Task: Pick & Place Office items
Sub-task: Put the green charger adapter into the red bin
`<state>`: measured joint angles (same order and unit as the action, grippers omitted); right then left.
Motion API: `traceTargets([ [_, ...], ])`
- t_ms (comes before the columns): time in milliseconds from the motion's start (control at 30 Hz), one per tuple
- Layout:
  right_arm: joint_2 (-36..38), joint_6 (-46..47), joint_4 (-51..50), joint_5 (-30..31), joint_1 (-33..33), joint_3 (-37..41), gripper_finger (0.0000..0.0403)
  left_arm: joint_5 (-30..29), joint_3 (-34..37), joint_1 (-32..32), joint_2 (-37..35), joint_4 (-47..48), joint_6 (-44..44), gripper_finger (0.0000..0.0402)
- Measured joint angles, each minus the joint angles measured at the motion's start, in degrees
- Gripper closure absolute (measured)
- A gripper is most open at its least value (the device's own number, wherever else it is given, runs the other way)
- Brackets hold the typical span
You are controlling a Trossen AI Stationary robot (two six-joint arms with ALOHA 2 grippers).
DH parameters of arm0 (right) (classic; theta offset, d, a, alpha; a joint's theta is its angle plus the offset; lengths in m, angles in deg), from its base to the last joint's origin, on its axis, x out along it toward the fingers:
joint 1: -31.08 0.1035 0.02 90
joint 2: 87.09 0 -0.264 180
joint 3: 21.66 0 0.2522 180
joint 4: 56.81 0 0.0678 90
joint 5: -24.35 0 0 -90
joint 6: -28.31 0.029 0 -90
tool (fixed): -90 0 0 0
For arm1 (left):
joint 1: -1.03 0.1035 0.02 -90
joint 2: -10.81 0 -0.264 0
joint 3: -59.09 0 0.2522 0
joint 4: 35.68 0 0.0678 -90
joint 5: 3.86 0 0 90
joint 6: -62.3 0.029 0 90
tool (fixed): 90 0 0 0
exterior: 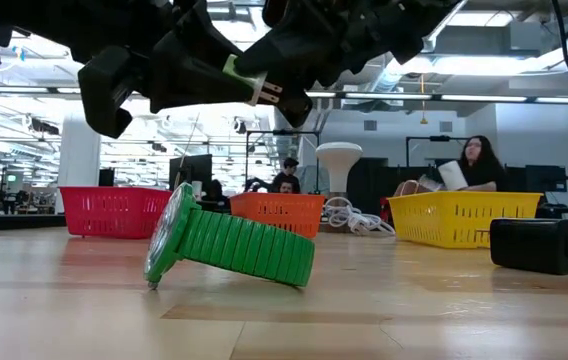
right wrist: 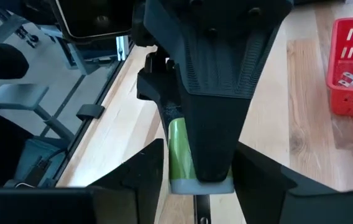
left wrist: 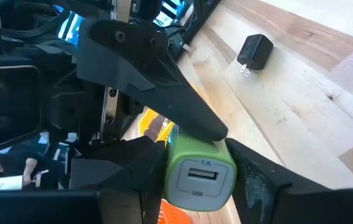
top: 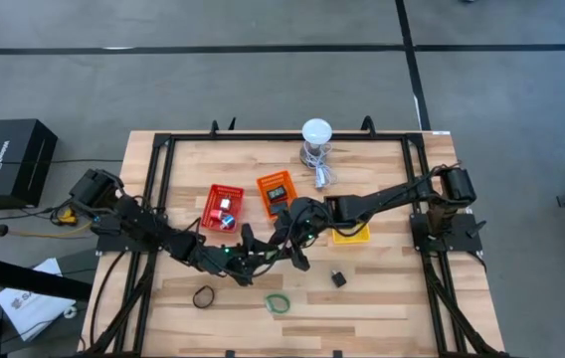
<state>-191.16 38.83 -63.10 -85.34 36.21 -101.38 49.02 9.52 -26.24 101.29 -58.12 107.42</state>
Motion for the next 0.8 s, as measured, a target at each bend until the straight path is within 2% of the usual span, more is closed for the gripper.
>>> traceTargets([
  [133, 0.00, 0.00, -0.18, -0.01, -0.45, 0.01, 0.0222, -0.01, 0.00, -0.02, 0.00, -0.09, 0.00, 0.0248],
  [267, 1.59, -1.78, -4.08, 0.01, -1.65, 0.01, 0.0209, -1.24, 0.00, 0.02, 0.00, -0.09, -0.46, 0.0264],
  [433, 5.09, -4.96, -15.58, 0.14, -3.18, 0.05, 0.0198, -10.72, 0.01, 0.00, 0.00, 0.40, -0.46, 0.0261],
  [567, 8.06, -4.99, -23.42, 0.26, -4.23, 0.05, 0.0195, -15.01, 0.04, 0.29, 0.00, 1.29, -0.46, 0.0250],
  [667, 9.84, -5.32, -29.13, 2.08, -4.68, 0.03, 0.0195, -16.86, 0.04, 1.27, -0.29, 1.68, -2.90, 0.0254],
  [800, 11.36, -8.73, -37.42, 7.96, -4.92, 0.08, 0.0195, -17.60, 0.04, 3.90, -3.48, 5.08, -8.02, 0.0261],
])
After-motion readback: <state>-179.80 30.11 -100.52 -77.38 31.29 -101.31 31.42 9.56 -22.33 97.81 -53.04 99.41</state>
